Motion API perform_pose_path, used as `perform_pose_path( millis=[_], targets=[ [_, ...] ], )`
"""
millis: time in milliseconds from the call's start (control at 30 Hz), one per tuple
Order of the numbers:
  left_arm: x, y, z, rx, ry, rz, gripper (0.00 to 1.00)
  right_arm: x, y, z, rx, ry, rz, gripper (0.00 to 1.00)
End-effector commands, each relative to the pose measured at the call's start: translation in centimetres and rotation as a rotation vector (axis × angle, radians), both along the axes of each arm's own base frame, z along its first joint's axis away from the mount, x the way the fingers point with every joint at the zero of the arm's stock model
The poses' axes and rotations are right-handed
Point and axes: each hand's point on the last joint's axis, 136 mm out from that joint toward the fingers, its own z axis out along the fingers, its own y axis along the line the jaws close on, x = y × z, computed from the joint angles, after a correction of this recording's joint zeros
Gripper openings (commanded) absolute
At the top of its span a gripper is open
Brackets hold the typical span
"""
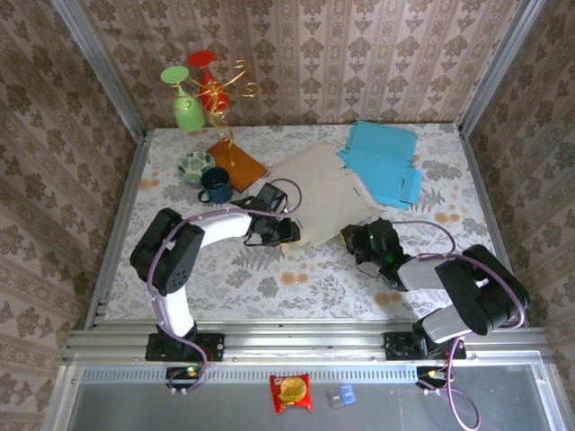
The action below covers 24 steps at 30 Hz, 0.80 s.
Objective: Fold the paper box
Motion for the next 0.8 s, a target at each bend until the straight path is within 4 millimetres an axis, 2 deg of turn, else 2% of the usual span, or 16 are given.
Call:
perform_pose_path(
  millis=[0, 100, 167, 333, 400, 500, 567, 667, 767],
  targets=[
    [-0.3, -0.3, 1.0, 0.002, -0.017, -0.03, 0.33, 0.9, 0.1, 1.8, -0.021, -0.05, -0.013, 0.09],
    [0.0, -0.1, 2.6, 0.003, -0.073, -0.029, 0.34, 1.2, 0.0, 3.0, -0.023, -0.057, -0.02, 0.0],
    [0.3, 0.1, 4.6, 0.013, -0.148, -0.031, 0.38, 1.4, 0.0, 4.6, -0.016, -0.073, -0.026, 0.0],
    [1.1, 1.5, 11.3, 0.052, -0.417, -0.034, 0.45, 2.1, 0.0, 9.3, 0.01, -0.094, -0.056, 0.0],
    [1.2, 2.2, 14.4, 0.071, -0.557, -0.05, 0.47, 2.8, 0.2, 11.9, 0.033, -0.112, -0.067, 0.0],
    [0.9, 2.8, 18.6, 0.092, -0.796, -0.12, 0.52, 3.8, 0.7, 15.3, 0.062, -0.131, -0.069, 0.0],
    [0.3, 2.5, 20.8, 0.072, -0.958, -0.208, 0.56, 4.3, 1.1, 17.3, 0.073, -0.137, -0.062, 0.0],
    [-1.2, 1.9, 22.5, 0.058, -1.179, -0.386, 0.63, 5.2, 1.6, 20.7, 0.086, -0.161, -0.055, 0.0],
    [-0.8, 2.7, 23.1, 0.161, -1.297, -0.451, 0.71, 5.6, 2.1, 23.6, 0.093, -0.167, -0.035, 0.0]
  ],
)
